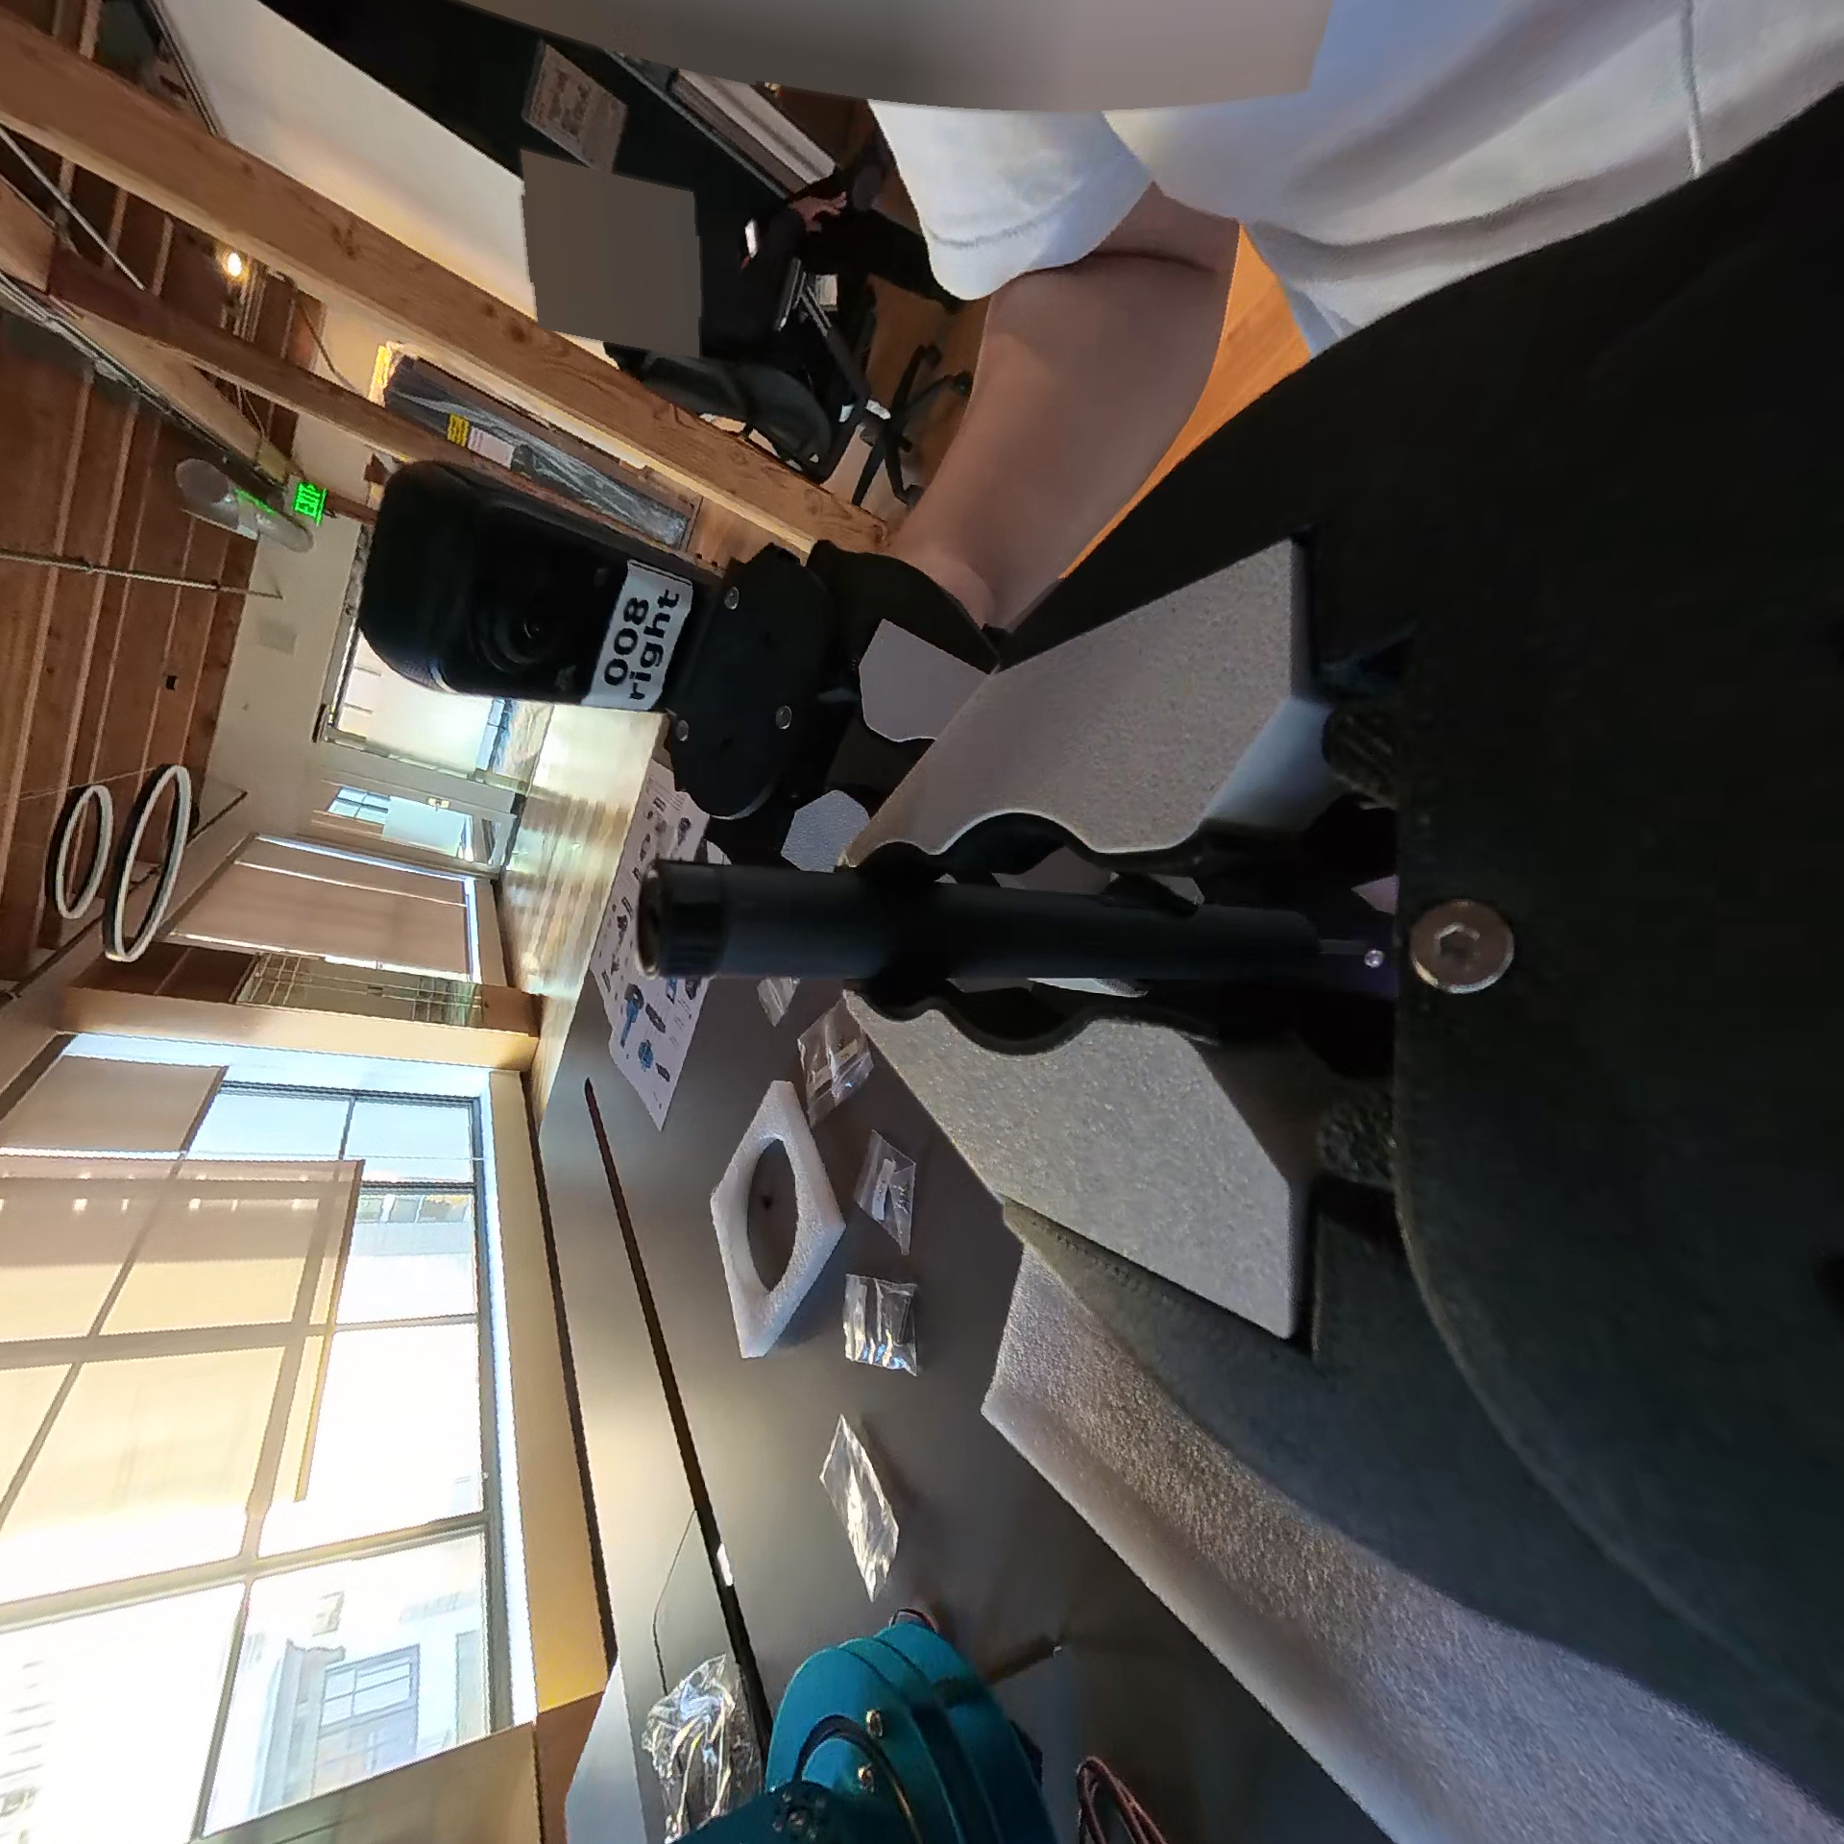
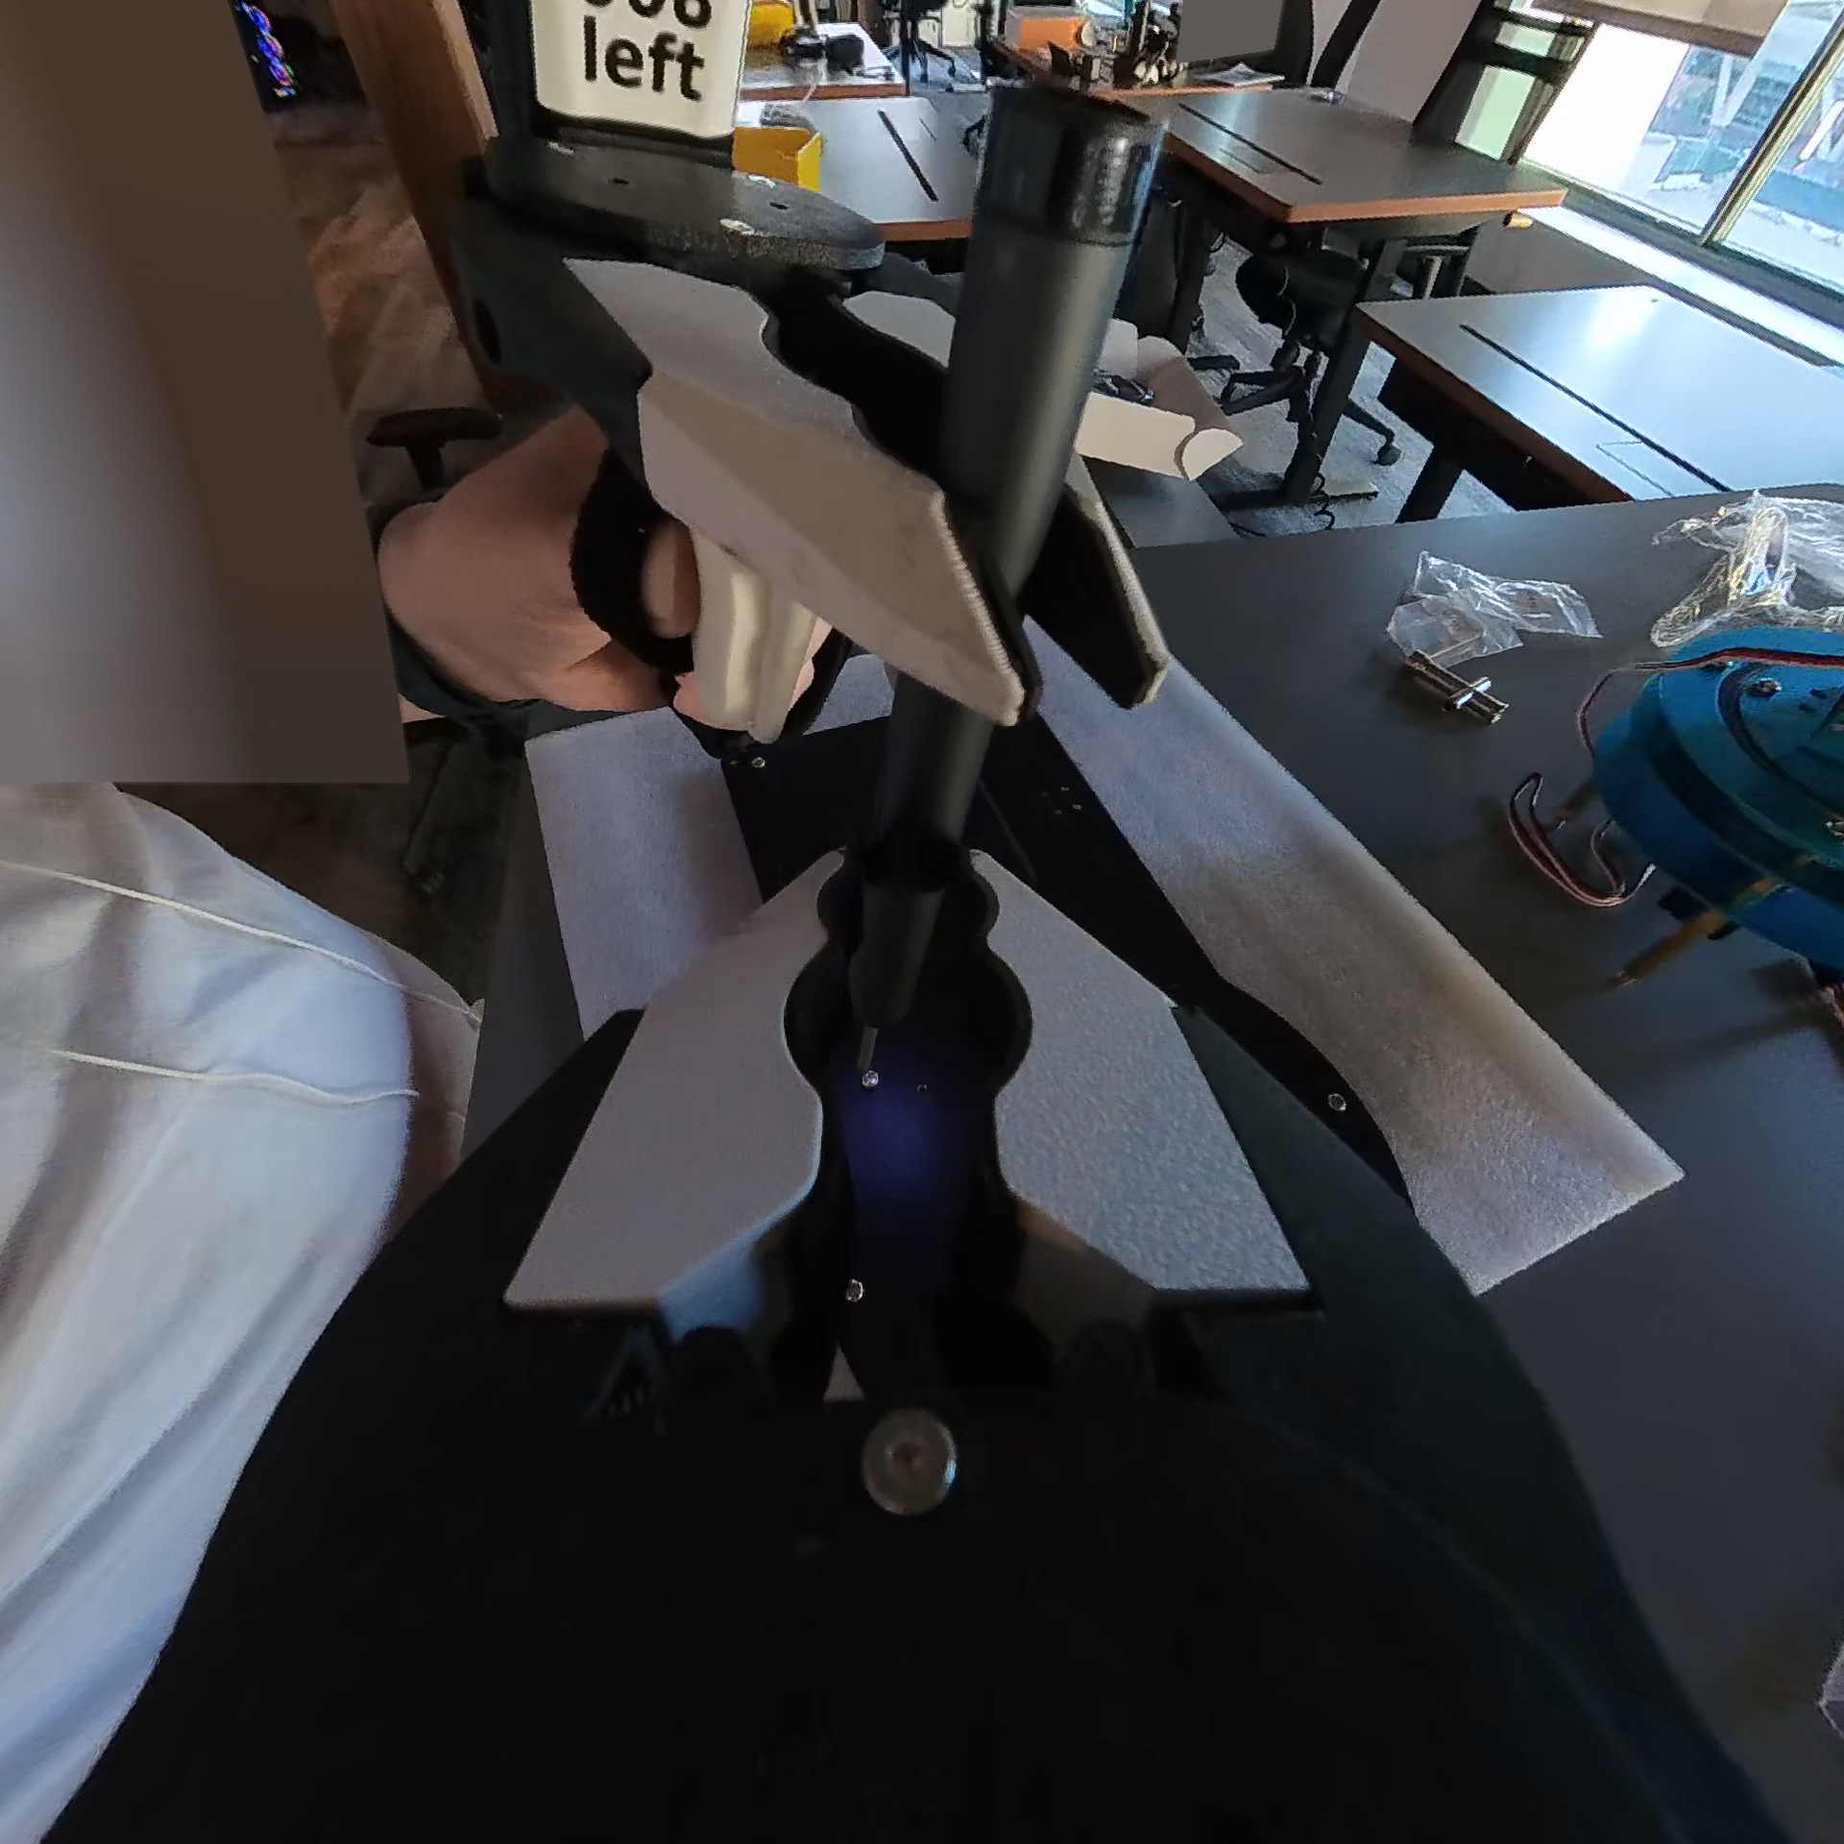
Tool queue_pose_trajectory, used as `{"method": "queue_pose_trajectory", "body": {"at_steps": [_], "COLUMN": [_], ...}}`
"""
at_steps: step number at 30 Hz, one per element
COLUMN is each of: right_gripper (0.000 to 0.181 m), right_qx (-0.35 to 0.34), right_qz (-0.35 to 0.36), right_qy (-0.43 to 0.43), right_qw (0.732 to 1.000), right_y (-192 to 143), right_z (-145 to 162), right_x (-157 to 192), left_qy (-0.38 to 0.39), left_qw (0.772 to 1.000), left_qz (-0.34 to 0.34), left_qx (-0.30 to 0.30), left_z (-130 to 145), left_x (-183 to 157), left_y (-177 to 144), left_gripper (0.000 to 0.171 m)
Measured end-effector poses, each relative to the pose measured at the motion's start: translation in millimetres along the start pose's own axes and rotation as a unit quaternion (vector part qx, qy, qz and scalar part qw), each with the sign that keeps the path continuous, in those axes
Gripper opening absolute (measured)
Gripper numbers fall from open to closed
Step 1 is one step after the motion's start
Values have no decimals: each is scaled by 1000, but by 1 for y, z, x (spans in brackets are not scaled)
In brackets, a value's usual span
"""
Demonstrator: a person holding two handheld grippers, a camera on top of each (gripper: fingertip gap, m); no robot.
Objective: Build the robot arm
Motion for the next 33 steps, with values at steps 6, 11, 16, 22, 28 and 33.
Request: {"method": "queue_pose_trajectory", "body": {"at_steps": [6, 11, 16, 22, 28, 33], "right_gripper": [15, 15, 16, 16, 16, 16], "right_qx": [-4, -3, -10, -15, -17, -10], "right_qz": [-2, -3, -6, 3, 11, 14], "right_qy": [0, -3, -12, -67, -83, -106], "right_qw": [1000, 1000, 1000, 998, 996, 994], "right_y": [2, 2, 1, 0, 0, -2], "right_z": [3, 5, 6, 5, 5, 4], "right_x": [-1, 0, 3, 8, 8, 8], "left_qy": [5, 6, 17, 59, 63, 67], "left_qw": [1000, 1000, 1000, 998, 997, 997], "left_qz": [-5, -3, 7, 25, 31, 33], "left_qx": [1, -4, -5, -14, -17, -23], "left_z": [3, 6, 7, 8, 8, 9], "left_x": [1, 1, -3, -13, -13, -14], "left_y": [0, 0, -1, -2, -3, 0], "left_gripper": [16, 16, 16, 16, 16, 16]}}
Point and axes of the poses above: each gripper's, where its closed fingertips meet, y out along the fingers, z out of its underside, x = y × z across the jaws, the point moved 3 cm from there along -y, back along the fingers, and after that the axes turned 15 degrees about z, right-handed, at the moved point
